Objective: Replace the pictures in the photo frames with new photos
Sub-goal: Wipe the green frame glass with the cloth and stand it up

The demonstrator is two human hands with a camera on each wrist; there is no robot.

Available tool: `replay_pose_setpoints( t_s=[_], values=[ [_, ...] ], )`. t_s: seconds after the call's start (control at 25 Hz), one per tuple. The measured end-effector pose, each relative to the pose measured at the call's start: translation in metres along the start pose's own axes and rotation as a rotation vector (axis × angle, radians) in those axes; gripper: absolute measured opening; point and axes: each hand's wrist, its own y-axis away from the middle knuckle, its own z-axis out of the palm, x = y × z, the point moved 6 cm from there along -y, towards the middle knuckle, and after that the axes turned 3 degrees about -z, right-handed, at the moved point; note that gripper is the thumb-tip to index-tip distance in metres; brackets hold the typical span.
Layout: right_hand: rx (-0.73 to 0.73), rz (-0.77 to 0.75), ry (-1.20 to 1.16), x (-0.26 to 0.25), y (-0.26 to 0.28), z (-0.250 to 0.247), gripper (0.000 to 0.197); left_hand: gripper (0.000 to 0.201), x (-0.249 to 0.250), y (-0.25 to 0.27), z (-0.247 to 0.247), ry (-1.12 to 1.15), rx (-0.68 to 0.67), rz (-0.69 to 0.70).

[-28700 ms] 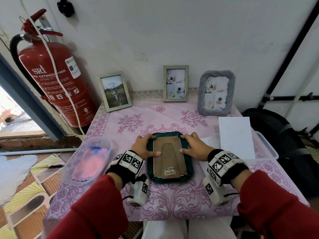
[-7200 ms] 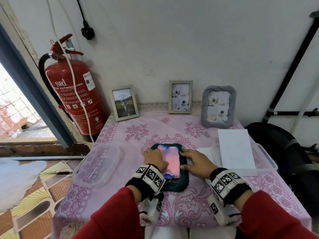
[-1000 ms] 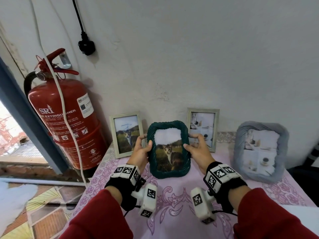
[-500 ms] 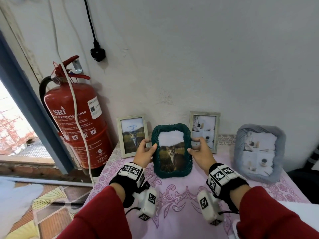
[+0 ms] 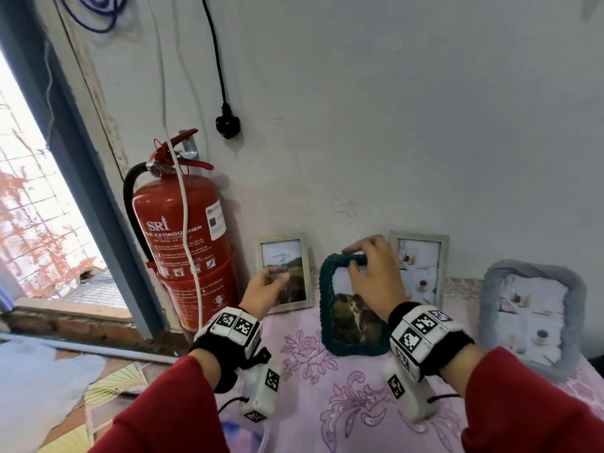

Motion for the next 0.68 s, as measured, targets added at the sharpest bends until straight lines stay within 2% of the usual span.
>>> replay_pose_setpoints(
  t_s=[0.08,0.2,0.32,0.44,0.6,0.68],
  values=[
    [-0.095,-0.053,-0.006,-0.018,-0.018,0.016,0.018,0.028,0.01,-0.007,-0.02,-0.031,0.016,0.036],
    [-0.211,-0.059,-0.003,-0.035,-0.057,0.041,0.023,0.028,0.02,-0.029,-0.054,-0.066,0.095,0.087],
    [-0.42,-0.023,0.183,-0.037,-0.094,0.071,0.029,0.029,0.02,-0.055,-0.074,-0.125,0.14,0.119],
    [-0.664,-0.028,0.408,-0.033,-0.117,0.102,0.04,0.035,0.014,-0.075,-0.078,-0.124,0.148,0.119],
    [-0.817,-0.06,0.509,-0.018,-0.142,0.135,0.064,0.048,0.008,-0.099,-0.072,-0.166,0.12,0.096],
    [-0.849,-0.074,0.51,-0.01,-0.148,0.144,0.063,0.05,0.002,-0.107,-0.064,-0.174,0.082,0.065]
  ],
)
